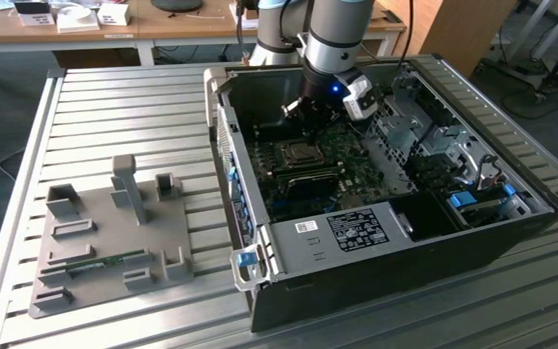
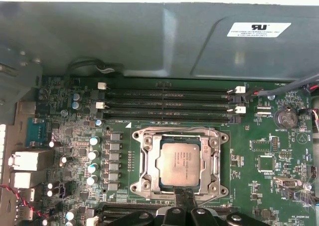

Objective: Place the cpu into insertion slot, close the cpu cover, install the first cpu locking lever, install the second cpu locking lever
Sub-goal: 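Install the second cpu locking lever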

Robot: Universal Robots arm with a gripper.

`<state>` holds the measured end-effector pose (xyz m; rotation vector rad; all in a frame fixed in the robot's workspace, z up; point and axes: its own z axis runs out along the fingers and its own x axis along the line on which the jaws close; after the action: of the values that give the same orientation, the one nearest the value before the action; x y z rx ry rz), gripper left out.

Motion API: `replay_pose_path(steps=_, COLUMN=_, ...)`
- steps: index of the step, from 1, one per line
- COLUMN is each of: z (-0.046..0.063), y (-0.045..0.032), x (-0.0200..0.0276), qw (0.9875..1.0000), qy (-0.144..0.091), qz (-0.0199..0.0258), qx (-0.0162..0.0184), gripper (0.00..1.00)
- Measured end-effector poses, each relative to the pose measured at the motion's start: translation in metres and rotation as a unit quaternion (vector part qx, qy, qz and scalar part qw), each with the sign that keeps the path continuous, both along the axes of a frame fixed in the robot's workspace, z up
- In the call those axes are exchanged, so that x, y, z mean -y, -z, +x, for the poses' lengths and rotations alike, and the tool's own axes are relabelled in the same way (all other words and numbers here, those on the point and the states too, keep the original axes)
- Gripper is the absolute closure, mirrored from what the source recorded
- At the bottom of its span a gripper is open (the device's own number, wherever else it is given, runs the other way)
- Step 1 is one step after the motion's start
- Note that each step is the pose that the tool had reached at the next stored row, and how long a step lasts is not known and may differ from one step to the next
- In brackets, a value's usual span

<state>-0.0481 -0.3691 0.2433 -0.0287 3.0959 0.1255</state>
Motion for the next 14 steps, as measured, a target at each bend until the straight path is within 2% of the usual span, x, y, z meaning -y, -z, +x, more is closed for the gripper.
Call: replay_pose_path(steps=14, z=0.0, y=0.0, x=0.0115, qw=1.0, qy=0.0, qz=0.0, qx=0.0, gripper=0.89)
